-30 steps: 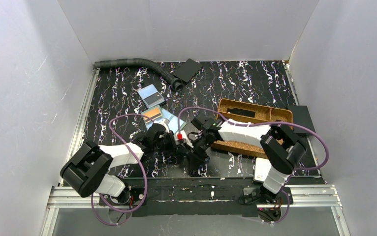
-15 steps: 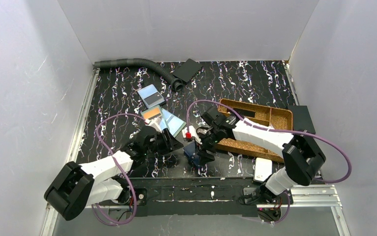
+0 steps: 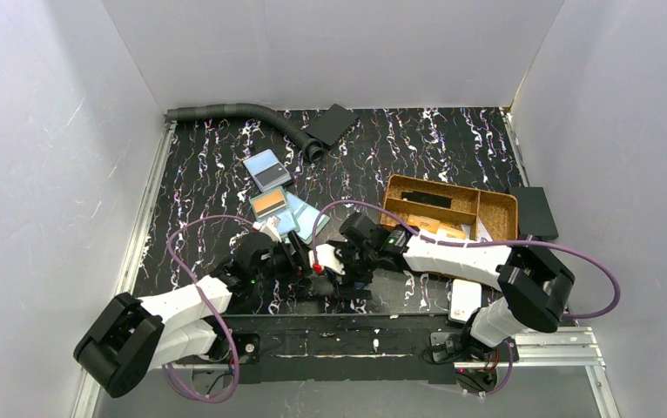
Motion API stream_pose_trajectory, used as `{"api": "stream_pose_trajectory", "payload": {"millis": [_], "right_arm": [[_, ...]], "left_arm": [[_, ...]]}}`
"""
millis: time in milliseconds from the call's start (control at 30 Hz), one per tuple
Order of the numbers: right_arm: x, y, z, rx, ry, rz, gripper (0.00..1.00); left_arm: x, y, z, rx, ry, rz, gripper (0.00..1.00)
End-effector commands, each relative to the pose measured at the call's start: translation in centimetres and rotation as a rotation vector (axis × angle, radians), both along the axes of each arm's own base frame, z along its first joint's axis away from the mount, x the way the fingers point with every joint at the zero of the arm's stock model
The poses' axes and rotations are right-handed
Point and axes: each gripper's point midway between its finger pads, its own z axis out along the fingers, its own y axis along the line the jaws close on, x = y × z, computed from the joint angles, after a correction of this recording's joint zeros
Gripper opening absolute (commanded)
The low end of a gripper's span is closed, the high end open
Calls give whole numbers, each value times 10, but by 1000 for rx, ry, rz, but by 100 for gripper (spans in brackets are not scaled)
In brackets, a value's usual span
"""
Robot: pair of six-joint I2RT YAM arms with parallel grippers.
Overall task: Take the credit cards out of the card holder
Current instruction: Open the card holder at the center of the board.
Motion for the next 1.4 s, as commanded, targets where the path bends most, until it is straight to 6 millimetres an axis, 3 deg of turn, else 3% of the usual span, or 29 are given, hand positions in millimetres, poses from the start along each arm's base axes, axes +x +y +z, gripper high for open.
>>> {"api": "stream_pose_trajectory", "payload": {"millis": [0, 167, 367, 667, 867, 1133, 1367], "right_arm": [[7, 5, -9, -22, -65, -11, 98], [7, 2, -8, -25, -62, 1, 98], [9, 0, -10, -31, -50, -1, 98], [21, -5, -4, -12, -34, -43, 98], [19, -6, -4, -1, -5, -42, 98], [13, 3, -7, 14, 13, -60, 98], [7, 14, -7, 17, -12, -79, 98]], "left_arm": [[0, -18, 3, -38, 64, 3, 70], [-8, -39, -14, -6, 163, -45, 70], [-20, -42, -27, 11, 229, -61, 64], [-35, -43, -37, 21, 285, -119, 36], [-41, -39, -39, 27, 277, -139, 16], [-47, -30, -51, 60, 286, -139, 0], [-43, -31, -45, 58, 240, -149, 0]]}}
